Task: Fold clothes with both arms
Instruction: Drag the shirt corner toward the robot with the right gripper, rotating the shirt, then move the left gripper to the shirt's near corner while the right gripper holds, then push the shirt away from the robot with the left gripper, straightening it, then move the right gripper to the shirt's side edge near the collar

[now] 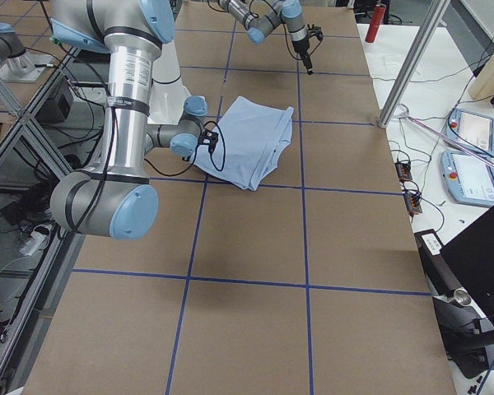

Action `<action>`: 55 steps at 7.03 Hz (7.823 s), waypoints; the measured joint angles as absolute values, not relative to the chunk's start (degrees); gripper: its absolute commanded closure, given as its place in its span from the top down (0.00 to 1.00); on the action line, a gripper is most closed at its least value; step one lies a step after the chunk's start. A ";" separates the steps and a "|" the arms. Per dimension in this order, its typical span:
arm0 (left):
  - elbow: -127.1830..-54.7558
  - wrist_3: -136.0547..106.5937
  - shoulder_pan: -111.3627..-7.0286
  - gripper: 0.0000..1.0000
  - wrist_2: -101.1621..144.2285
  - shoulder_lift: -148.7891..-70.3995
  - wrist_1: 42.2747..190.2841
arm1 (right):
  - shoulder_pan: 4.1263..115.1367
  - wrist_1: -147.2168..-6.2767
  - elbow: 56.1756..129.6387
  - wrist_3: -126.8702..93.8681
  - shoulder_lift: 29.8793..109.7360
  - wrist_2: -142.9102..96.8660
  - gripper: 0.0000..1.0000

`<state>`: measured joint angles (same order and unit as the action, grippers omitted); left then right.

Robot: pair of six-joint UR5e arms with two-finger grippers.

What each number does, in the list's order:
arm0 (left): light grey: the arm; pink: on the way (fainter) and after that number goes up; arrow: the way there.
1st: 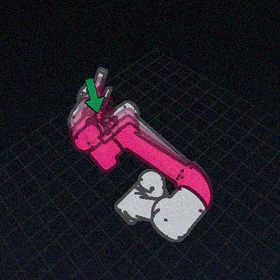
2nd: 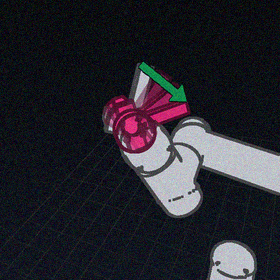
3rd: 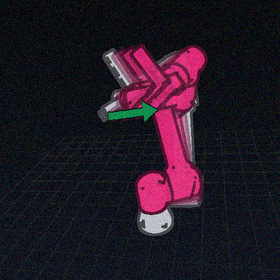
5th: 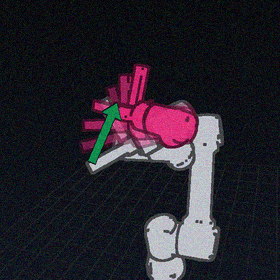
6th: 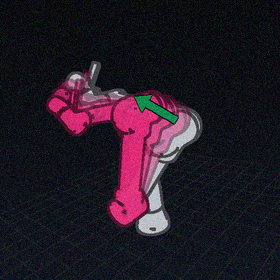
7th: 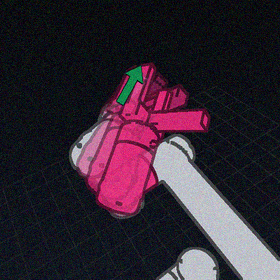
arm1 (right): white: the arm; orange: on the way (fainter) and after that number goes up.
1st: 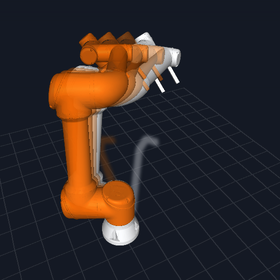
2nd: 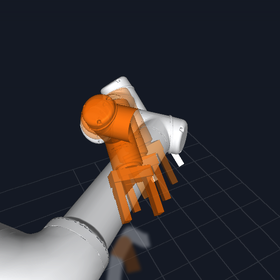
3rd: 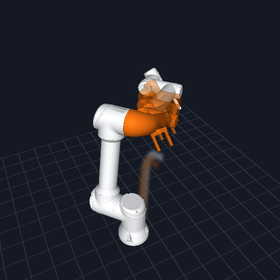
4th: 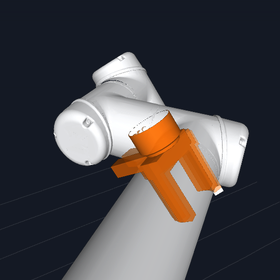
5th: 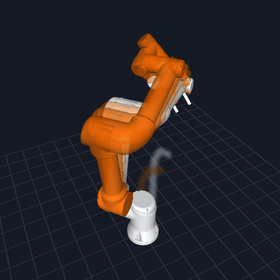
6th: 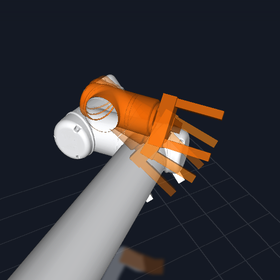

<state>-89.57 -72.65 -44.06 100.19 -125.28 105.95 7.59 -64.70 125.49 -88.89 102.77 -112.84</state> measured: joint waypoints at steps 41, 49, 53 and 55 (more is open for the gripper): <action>-58.91 -84.23 -41.70 0.00 90.89 -139.56 127.17 | 32.45 -64.60 124.92 -90.35 90.58 -112.60 1.00; -49.25 -77.86 -45.57 1.00 89.43 -144.67 137.07 | 32.25 -64.76 122.16 -90.11 87.95 -111.55 1.00; -63.33 -74.80 -46.47 1.00 96.51 -136.11 126.98 | 32.22 -71.38 112.46 -82.31 75.35 -109.60 1.00; -74.85 -72.05 -46.48 1.00 97.52 -130.36 119.51 | 31.13 -80.30 108.85 -74.27 66.79 -107.88 1.00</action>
<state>-74.85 -72.05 -46.48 97.52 -130.36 119.51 31.13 -80.30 108.85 -74.27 66.79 -107.88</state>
